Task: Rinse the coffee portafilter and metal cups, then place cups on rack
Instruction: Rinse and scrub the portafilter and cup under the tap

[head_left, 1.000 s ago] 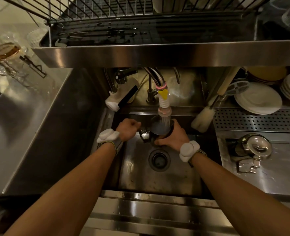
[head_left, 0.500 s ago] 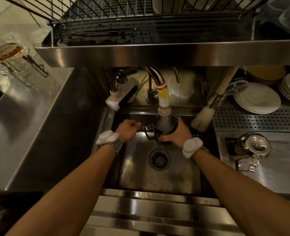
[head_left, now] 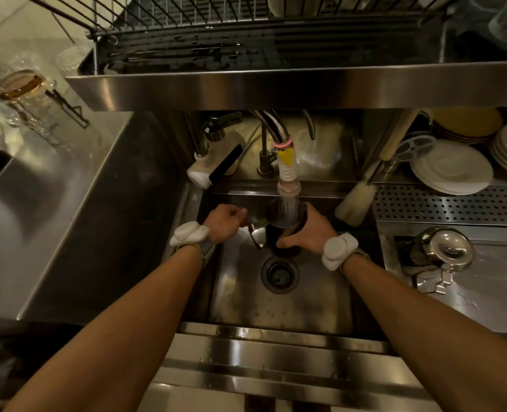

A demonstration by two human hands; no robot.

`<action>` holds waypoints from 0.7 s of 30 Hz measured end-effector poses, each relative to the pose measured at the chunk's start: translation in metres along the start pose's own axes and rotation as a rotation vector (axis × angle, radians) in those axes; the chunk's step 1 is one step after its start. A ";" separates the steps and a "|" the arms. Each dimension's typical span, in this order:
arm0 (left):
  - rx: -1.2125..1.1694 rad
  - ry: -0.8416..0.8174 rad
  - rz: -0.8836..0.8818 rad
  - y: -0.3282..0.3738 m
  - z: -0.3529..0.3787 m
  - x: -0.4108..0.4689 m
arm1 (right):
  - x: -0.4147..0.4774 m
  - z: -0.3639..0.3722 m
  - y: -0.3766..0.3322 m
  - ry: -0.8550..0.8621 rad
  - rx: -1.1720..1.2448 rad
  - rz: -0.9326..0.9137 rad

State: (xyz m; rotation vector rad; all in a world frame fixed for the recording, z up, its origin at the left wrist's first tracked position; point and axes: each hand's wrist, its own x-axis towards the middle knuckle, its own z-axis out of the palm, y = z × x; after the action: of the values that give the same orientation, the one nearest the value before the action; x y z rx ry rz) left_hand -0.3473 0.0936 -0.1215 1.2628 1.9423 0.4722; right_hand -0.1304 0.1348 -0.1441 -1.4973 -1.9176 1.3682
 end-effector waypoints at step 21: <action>-0.175 -0.010 -0.033 0.015 0.005 -0.010 | -0.009 -0.003 -0.002 0.061 -0.005 0.049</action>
State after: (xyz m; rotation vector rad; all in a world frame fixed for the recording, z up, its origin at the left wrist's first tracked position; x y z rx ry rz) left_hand -0.3321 0.0911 -0.1113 1.1183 1.8664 0.6044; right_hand -0.1256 0.1285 -0.1386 -1.5806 -1.8601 1.3229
